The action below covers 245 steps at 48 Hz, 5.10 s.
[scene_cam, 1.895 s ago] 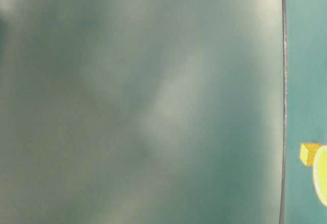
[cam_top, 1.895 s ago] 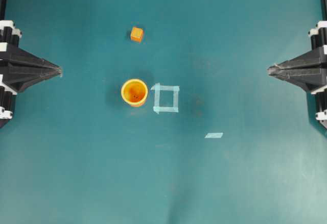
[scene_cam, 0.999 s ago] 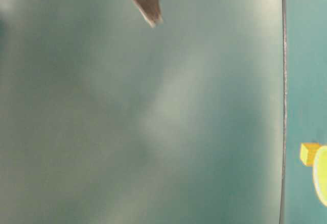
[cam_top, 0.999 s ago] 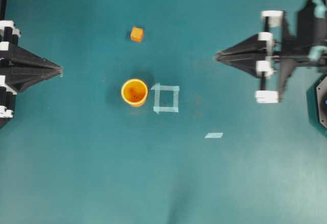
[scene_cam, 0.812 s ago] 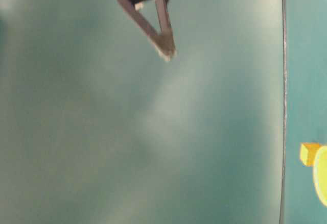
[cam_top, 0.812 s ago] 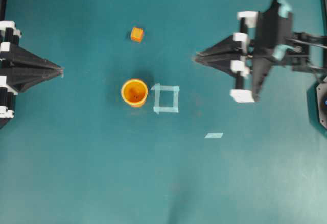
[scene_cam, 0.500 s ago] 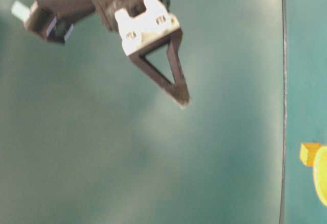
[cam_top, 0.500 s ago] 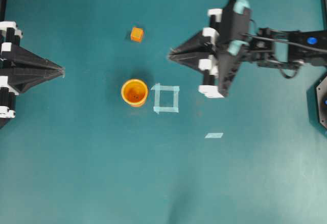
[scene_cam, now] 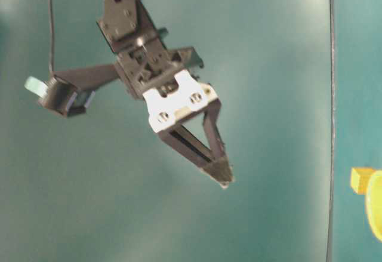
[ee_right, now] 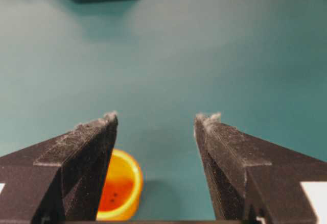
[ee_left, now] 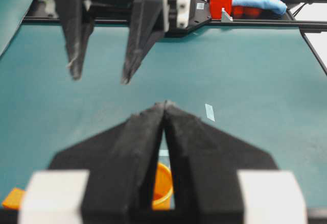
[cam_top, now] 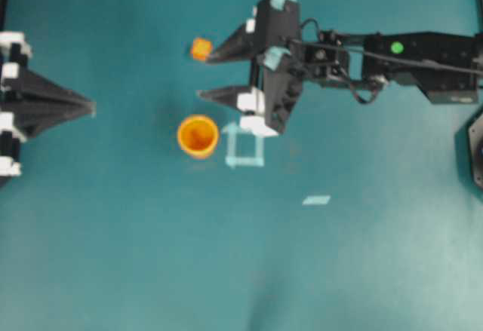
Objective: Move the block toward the cup with right arm.
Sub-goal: 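Move the open right gripper left and up toward the orange cube, then lower the open right gripper around the orange cube, then close the right gripper on the orange cube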
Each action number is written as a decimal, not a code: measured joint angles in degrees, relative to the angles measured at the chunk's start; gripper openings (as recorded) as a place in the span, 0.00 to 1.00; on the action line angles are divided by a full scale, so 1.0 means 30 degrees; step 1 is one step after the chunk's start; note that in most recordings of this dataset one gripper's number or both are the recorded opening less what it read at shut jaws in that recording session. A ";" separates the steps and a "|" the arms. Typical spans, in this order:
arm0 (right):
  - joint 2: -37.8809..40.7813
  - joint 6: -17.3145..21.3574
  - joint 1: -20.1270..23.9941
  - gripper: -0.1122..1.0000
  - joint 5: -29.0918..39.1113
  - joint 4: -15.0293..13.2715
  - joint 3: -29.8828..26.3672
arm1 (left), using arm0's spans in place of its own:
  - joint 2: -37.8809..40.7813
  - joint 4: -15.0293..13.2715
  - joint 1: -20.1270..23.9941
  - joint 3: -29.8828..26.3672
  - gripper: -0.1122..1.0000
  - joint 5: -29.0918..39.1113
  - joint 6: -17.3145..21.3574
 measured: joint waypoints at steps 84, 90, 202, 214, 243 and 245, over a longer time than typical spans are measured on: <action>0.7559 -0.0088 -0.2988 0.66 -0.1055 -0.2959 -0.2168 | 0.0000 0.0000 0.0029 -0.0029 0.17 -0.0059 -0.0293; 0.7822 -0.0059 -0.2988 0.66 -0.1025 -0.3281 -0.2432 | -0.0029 0.0000 0.0000 0.0000 0.17 -0.0059 -0.0293; 0.7471 0.0000 -0.3604 0.66 -0.2227 -0.5273 -0.2139 | 0.0205 0.0029 0.0000 0.0000 0.17 -0.0088 -0.0029; 0.8057 0.0000 -0.3574 0.66 -0.2256 -0.5244 -0.2695 | 0.0205 0.0029 0.0029 0.0000 0.17 -0.0088 0.0000; 0.9023 0.0000 -0.3691 0.66 -0.3018 -0.5244 -0.3076 | 0.0205 0.0029 0.0000 0.0000 0.17 -0.0117 0.0000; 0.9082 -0.0029 -0.3691 0.66 -0.3105 -0.5244 -0.3076 | 0.0205 0.0000 0.0000 0.0000 0.17 -0.0117 -0.0029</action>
